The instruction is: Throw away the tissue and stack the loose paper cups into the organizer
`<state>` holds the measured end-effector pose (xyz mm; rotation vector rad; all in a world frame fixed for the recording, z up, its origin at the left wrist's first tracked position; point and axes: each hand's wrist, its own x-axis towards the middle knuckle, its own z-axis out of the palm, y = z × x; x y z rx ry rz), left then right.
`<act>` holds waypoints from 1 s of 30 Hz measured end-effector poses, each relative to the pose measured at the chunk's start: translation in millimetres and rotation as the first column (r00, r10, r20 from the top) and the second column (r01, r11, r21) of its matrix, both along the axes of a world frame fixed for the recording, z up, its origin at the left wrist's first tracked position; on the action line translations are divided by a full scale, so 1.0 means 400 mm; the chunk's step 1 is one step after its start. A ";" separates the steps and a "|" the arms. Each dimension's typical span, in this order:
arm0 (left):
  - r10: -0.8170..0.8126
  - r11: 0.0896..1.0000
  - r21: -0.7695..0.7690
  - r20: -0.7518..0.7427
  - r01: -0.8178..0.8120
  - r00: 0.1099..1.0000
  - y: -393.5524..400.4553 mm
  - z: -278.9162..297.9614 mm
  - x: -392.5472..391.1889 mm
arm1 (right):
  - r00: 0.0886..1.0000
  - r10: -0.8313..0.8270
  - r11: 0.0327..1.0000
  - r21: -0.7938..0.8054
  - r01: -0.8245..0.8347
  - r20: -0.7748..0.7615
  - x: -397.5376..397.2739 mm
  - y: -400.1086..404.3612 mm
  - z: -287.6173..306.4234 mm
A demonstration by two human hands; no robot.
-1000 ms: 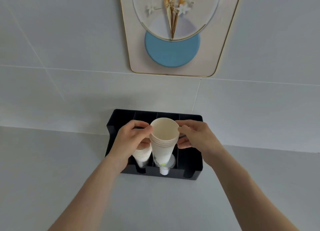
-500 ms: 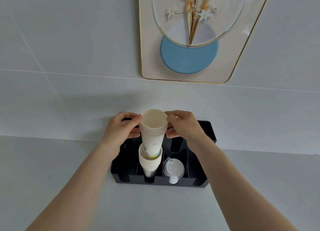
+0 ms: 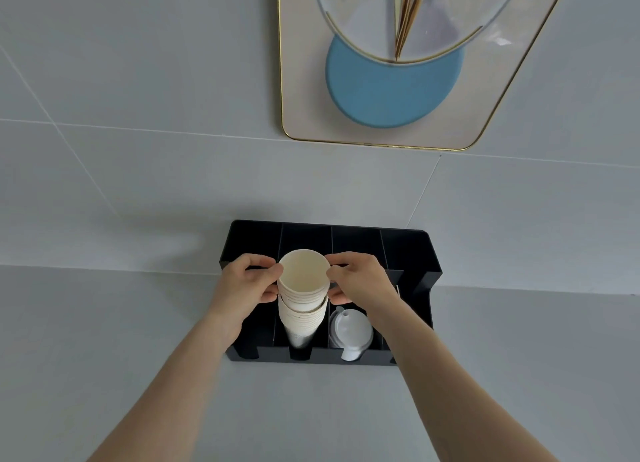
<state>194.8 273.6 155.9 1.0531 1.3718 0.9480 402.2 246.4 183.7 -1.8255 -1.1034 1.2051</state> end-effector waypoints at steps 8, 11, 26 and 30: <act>-0.004 1.000 -0.008 -0.099 0.004 0.995 -0.012 -0.040 -0.003 | 0.999 0.032 0.998 -0.045 -0.031 0.015 -0.001 -0.008 -0.043; -0.004 1.000 -0.004 -0.121 0.004 0.993 -0.013 -0.042 -0.004 | 1.000 0.014 0.999 -0.040 -0.014 -0.015 0.000 -0.011 -0.053; -0.015 0.974 0.185 -0.527 0.132 0.850 -0.058 0.012 -0.011 | 0.822 0.049 0.989 0.085 -0.119 0.568 0.051 -0.097 -0.026; -0.045 0.920 0.244 -0.713 0.307 0.700 -0.103 0.035 -0.010 | 0.706 0.063 0.987 0.062 -0.151 0.706 0.086 -0.153 -0.027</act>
